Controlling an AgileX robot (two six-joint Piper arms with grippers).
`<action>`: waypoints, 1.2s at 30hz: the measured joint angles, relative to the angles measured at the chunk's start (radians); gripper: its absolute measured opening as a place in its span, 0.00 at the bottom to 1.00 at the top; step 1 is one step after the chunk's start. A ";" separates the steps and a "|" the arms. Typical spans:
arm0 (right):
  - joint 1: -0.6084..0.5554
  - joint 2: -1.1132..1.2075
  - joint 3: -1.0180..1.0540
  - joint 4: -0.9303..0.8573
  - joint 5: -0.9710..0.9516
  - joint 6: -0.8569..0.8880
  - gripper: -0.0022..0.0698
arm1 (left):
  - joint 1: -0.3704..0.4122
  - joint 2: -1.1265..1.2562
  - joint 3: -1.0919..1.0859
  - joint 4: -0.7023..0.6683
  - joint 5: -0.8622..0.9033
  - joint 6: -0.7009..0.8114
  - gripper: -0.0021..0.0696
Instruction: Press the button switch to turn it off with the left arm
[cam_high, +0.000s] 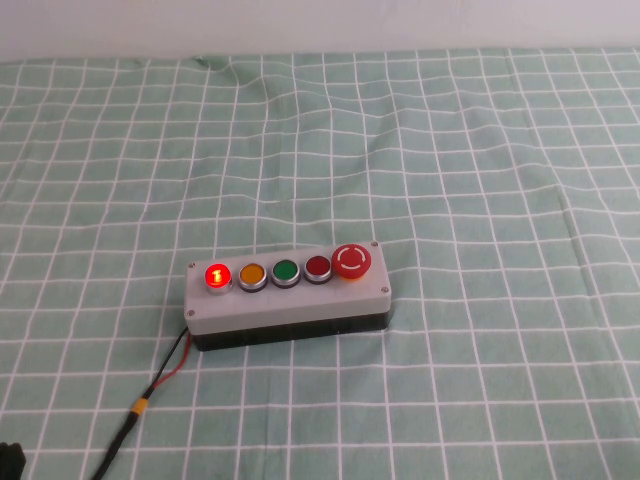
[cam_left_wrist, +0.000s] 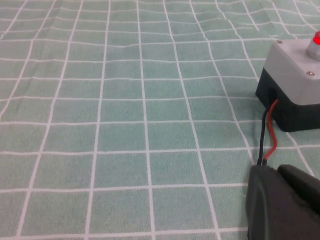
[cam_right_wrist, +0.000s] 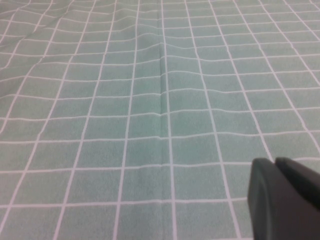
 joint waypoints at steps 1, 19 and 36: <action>0.000 0.000 0.000 0.000 0.000 0.000 0.01 | 0.000 0.000 0.000 0.000 -0.005 0.000 0.03; 0.000 0.000 0.000 0.000 0.000 0.000 0.01 | 0.000 0.000 0.000 0.000 -0.433 0.000 0.03; 0.000 0.000 0.000 0.000 0.000 0.000 0.01 | 0.000 -0.002 -0.013 -0.013 -1.105 -0.121 0.03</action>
